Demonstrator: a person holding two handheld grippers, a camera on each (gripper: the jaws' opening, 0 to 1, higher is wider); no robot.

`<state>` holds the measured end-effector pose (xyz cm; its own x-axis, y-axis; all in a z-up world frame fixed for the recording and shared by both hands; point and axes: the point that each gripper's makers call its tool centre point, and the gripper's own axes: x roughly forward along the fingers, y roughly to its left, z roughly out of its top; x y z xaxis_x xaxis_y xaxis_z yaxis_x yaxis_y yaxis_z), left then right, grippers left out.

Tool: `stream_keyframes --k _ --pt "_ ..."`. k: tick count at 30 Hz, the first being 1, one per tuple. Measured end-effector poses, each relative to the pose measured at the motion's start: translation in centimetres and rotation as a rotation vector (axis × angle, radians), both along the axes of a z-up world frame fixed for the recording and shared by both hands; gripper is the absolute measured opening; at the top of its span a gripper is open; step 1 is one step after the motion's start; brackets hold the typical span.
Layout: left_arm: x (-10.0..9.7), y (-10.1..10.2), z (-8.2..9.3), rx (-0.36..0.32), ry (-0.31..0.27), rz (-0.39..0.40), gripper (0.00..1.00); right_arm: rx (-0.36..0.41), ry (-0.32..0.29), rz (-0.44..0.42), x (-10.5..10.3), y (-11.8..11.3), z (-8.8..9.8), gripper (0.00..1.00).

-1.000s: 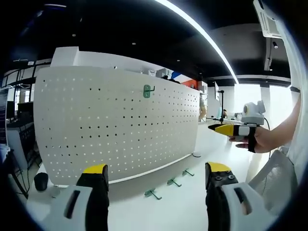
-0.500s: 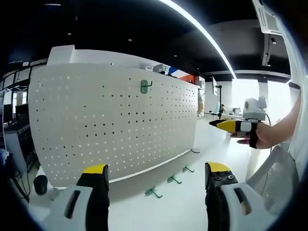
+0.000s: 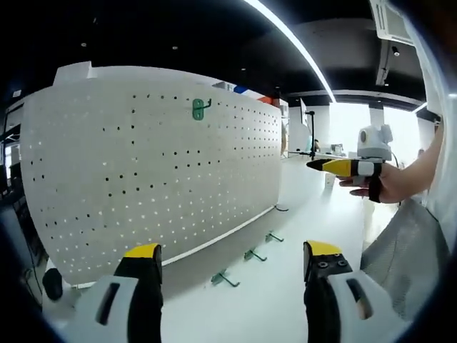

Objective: Insert the hook assembly into the mounting plate slot until the hook locks in place.

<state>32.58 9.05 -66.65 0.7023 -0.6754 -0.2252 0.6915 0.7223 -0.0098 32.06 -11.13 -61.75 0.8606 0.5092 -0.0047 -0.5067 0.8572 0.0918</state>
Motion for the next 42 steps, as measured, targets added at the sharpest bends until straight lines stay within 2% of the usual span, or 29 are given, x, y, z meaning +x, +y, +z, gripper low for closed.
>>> stream_keyframes --k 15,17,26,27,36,42 --pt "1.2 -0.5 -1.7 0.060 0.044 -0.087 0.84 -0.022 0.012 0.018 -0.3 0.6 -0.8 0.63" --pt "1.2 -0.7 -2.1 0.094 0.050 -0.118 0.84 -0.022 0.012 0.017 -0.3 0.6 -0.7 0.63" --pt "1.6 -1.1 -2.9 0.171 0.069 -0.198 0.84 -0.021 0.006 0.012 -0.4 0.3 -0.7 0.63" --pt "1.7 -1.2 -3.1 0.181 0.086 -0.215 0.83 -0.021 0.005 0.011 -0.4 0.3 -0.6 0.63" --pt "2.6 -0.7 -4.1 0.291 0.106 -0.309 0.79 -0.016 0.003 0.006 -0.5 0.1 -0.5 0.63" --pt "3.1 -0.3 -5.1 0.356 0.132 -0.354 0.80 -0.001 0.006 0.000 -0.5 -0.2 -0.2 0.62"
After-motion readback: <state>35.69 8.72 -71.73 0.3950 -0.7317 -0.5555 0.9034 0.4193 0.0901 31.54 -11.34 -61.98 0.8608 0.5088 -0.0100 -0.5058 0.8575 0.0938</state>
